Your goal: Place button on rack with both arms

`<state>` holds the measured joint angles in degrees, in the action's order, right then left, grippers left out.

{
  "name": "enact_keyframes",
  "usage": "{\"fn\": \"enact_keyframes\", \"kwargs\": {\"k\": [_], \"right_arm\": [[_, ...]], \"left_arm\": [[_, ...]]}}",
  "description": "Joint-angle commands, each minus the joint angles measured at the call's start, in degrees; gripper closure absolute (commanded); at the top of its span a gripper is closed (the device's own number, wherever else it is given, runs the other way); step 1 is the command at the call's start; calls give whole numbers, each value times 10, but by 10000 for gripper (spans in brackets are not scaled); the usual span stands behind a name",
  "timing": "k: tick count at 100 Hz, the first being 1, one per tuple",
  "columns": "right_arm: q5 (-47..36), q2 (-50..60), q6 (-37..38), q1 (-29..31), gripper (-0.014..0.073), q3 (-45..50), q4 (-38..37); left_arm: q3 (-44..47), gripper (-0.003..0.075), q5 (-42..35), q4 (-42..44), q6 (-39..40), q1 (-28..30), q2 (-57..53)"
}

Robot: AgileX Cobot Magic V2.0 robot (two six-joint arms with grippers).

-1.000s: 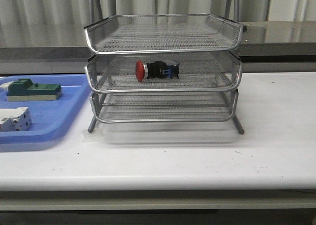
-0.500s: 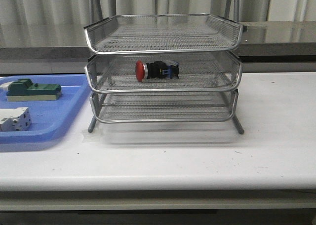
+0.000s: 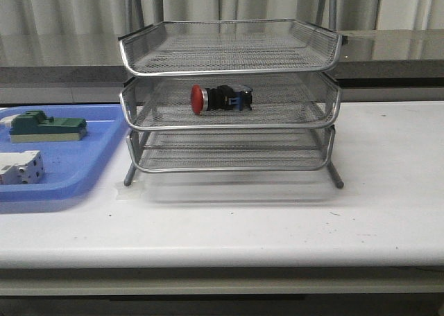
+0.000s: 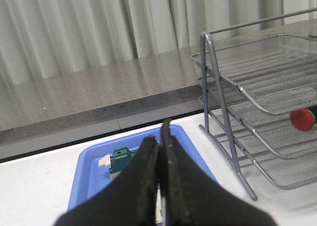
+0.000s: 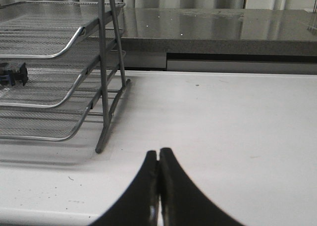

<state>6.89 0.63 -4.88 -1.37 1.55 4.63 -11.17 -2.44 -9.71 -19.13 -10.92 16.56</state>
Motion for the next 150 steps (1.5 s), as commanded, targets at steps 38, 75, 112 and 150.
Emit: {"fn": "enact_keyframes", "kwargs": {"k": [38, 75, 112, 150], "right_arm": [[-51, 11, 2, 2, 654, -10, -6], [-51, 11, 2, 2, 654, -10, -6], [-51, 11, 2, 2, 654, -10, -6], [-51, 11, 2, 2, 654, -10, -6]], "left_arm": [[-18, 740, -45, -5, 4, 1, 3], [-18, 740, -45, -5, 4, 1, 3], [-15, 740, -47, -4, 4, 3, 3], [32, 740, -16, 150, 225, 74, -57]]}}
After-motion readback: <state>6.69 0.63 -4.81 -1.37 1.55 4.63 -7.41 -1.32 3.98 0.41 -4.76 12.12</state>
